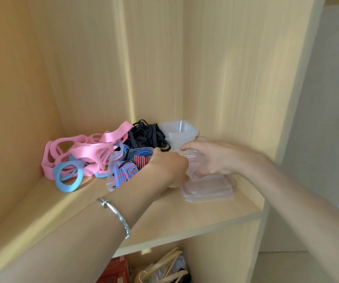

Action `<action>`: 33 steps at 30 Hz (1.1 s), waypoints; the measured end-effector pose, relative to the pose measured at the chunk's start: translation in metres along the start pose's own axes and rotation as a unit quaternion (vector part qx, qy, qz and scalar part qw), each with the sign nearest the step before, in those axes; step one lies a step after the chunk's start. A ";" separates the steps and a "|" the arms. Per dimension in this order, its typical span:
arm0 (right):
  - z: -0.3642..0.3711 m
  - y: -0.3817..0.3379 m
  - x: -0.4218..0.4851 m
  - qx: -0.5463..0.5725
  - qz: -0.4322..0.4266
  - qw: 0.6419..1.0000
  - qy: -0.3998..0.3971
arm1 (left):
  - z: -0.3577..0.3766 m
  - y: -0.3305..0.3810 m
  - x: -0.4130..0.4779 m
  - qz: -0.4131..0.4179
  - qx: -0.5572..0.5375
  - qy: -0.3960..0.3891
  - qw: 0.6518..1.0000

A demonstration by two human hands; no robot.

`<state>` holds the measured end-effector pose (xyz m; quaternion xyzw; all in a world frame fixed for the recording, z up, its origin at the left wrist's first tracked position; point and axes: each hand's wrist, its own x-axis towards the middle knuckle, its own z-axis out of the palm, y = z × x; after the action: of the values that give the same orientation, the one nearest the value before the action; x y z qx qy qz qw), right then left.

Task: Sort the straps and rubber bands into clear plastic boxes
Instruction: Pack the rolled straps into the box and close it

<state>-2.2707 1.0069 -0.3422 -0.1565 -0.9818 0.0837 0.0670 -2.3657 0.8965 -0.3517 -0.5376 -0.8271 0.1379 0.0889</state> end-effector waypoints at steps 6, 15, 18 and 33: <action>0.016 0.001 0.001 0.016 -0.015 0.999 0.040 | 0.003 -0.004 0.000 0.004 -0.042 0.051 0.998; -0.006 0.003 0.001 -0.008 0.003 0.993 0.117 | 0.004 -0.016 -0.004 -0.054 -0.164 0.087 0.981; -0.009 0.004 0.003 -0.011 0.006 0.988 0.152 | 0.001 -0.013 -0.011 -0.033 -0.142 0.013 0.989; -0.008 0.001 -0.009 -0.001 0.003 0.994 0.113 | 0.009 0.004 -0.022 0.064 -0.002 0.021 0.998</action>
<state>-2.2611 1.0057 -0.3354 -0.1683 -0.9674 0.0650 0.1776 -2.3558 0.8771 -0.3615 -0.5926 -0.7889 0.1310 0.0960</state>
